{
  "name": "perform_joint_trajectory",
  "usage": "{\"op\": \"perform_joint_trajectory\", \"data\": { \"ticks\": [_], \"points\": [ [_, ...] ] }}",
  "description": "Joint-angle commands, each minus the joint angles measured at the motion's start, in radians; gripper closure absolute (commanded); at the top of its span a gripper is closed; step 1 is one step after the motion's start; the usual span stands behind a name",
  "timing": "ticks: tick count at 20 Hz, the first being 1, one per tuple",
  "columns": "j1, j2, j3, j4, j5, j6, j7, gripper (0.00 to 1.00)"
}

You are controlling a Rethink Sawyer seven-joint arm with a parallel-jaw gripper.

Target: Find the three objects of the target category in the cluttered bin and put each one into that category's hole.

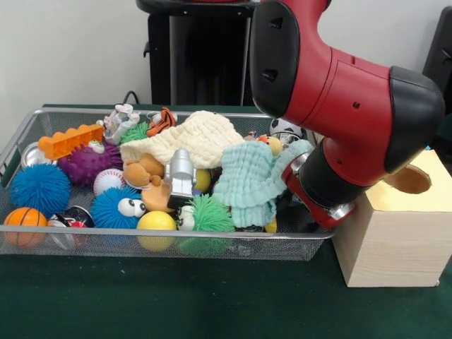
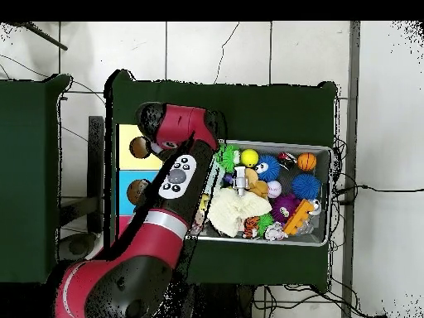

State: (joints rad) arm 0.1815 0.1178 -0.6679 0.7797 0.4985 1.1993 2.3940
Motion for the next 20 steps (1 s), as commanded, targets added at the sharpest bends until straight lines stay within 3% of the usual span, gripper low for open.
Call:
{"op": "perform_joint_trajectory", "data": {
  "ticks": [1, 5, 6, 7, 10, 20],
  "points": [
    [-0.046, -0.081, 0.19, 0.076, 0.019, -0.025, 0.009, 0.0],
    [-0.07, -0.087, 0.207, 0.084, 0.0, -0.038, -0.022, 0.0],
    [-0.086, -0.109, 0.219, 0.131, -0.01, -0.068, -0.054, 0.0],
    [-0.096, -0.102, 0.225, 0.12, -0.017, -0.069, -0.062, 0.0],
    [-0.136, -0.133, 0.249, 0.188, -0.053, -0.124, -0.132, 0.0],
    [-0.212, -0.168, 0.294, 0.197, -0.167, -0.11, -0.243, 0.0]
  ]
}}
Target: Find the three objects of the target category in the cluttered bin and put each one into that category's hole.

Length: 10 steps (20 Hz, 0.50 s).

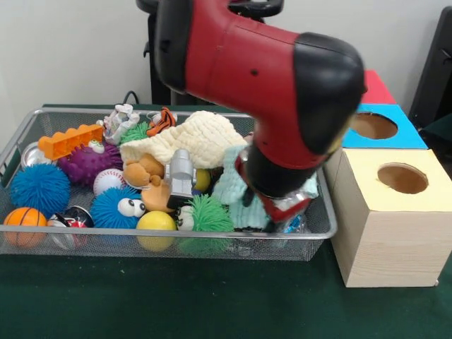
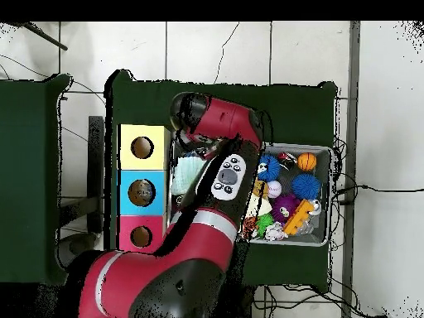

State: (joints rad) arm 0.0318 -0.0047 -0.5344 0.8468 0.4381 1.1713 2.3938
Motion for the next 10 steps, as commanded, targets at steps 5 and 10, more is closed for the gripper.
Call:
{"op": "perform_joint_trajectory", "data": {
  "ticks": [5, 10],
  "points": [
    [-0.075, -0.079, 0.21, 0.2, -0.159, -0.13, -0.271, 0.0],
    [-0.068, -0.128, 0.252, 0.3, -0.201, -0.214, -0.236, 0.0]
  ]
}}
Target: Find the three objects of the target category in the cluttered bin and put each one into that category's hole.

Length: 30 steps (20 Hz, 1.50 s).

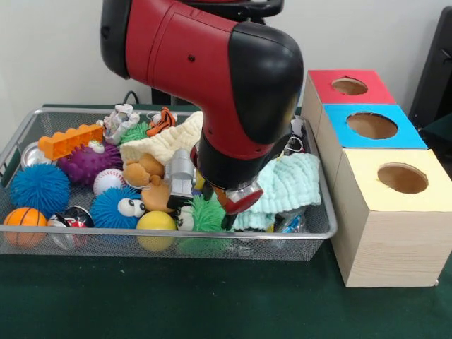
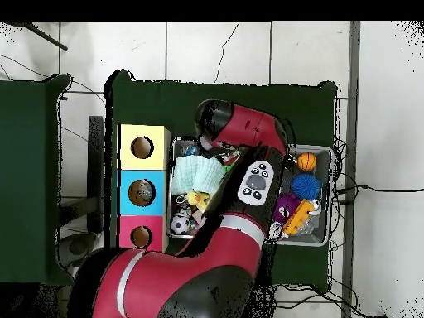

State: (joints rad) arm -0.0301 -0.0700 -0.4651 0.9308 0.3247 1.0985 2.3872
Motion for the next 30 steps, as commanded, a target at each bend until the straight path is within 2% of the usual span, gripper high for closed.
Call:
{"op": "perform_joint_trajectory", "data": {
  "ticks": [1, 3, 7, 11, 18, 23, 30],
  "points": [
    [-0.003, -0.07, 0.189, 0.23, -0.092, -0.151, -0.219, 0.0],
    [0.003, -0.102, 0.211, 0.287, -0.099, -0.186, -0.197, 0.0],
    [-0.003, -0.125, 0.258, 0.341, -0.11, -0.252, -0.159, 0.0],
    [-0.007, -0.144, 0.298, 0.373, -0.114, -0.276, -0.133, 0.0],
    [-0.023, -0.126, 0.346, 0.344, -0.13, -0.292, -0.096, 0.0],
    [-0.025, -0.158, 0.361, 0.355, -0.133, -0.285, -0.069, 0.0],
    [-0.023, -0.145, 0.379, 0.308, -0.128, -0.272, -0.029, 0.0]
  ]
}}
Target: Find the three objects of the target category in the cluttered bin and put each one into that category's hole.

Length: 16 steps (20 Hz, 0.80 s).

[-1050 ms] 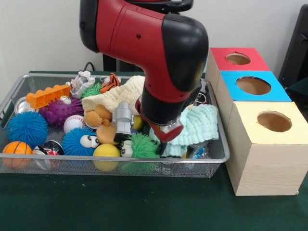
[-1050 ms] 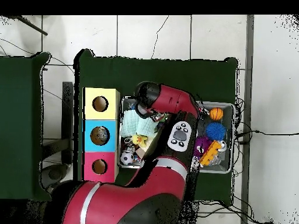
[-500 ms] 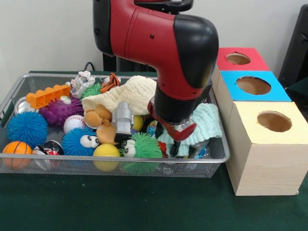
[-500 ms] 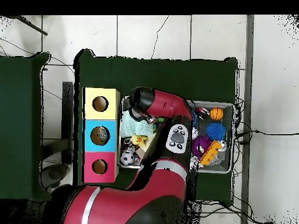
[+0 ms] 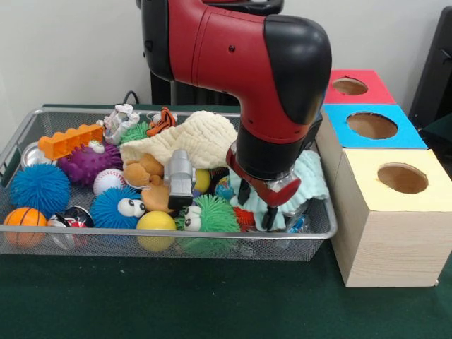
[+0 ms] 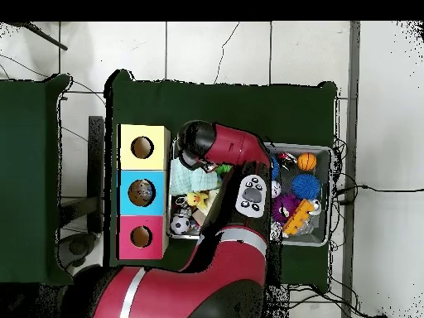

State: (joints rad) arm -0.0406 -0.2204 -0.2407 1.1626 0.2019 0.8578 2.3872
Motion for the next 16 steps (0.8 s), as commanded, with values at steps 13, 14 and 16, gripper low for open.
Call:
{"op": "perform_joint_trajectory", "data": {
  "ticks": [13, 14, 16],
  "points": [
    [0.007, 0.041, 0.151, -0.03, 0.002, 0.066, 0.028, 0.0],
    [0.012, 0.049, 0.15, -0.038, 0.001, 0.061, 0.034, 0.0],
    [0.02, 0.062, 0.145, -0.055, 0.0, 0.059, 0.047, 0.0]
  ]
}}
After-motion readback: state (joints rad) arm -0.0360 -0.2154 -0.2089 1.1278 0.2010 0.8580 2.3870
